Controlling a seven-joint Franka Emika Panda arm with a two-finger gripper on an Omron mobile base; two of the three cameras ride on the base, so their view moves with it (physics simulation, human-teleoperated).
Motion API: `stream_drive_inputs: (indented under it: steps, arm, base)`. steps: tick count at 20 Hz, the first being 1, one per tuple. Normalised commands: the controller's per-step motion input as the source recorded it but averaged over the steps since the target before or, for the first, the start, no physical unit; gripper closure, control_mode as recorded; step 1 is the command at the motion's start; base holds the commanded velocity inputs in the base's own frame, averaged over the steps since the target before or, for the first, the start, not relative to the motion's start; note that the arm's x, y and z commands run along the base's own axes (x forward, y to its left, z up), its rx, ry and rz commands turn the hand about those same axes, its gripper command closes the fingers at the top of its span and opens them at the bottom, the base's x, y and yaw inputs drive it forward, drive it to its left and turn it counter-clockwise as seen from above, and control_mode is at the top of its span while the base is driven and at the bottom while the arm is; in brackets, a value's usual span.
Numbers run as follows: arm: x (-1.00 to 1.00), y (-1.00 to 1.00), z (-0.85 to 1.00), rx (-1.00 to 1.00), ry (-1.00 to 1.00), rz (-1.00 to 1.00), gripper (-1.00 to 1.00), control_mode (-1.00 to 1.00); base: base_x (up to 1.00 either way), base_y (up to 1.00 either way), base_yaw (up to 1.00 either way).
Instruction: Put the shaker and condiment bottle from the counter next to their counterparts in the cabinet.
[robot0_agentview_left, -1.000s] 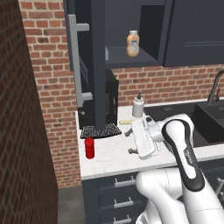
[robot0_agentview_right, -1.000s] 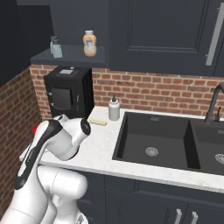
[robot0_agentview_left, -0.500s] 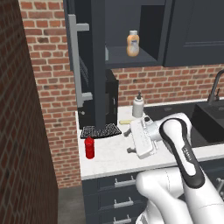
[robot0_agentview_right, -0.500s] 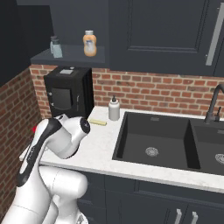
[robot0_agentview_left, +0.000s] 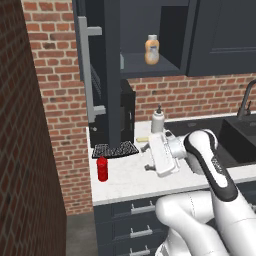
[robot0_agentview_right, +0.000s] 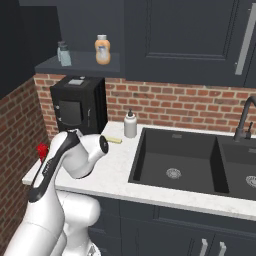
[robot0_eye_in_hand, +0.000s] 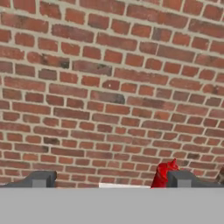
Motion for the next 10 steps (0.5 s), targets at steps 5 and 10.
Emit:
stream_drive_inputs:
  steps: [5,10]
  arm:
    - [0.0,0.5,-0.75,0.13,-0.12,-0.12,-1.0,-1.0]
    - [-0.06,0.45,-0.61,0.01,-0.04,-0.1,-1.0,-1.0]
  base:
    - [0.0,0.0,0.0]
    - [0.0,0.0,0.0]
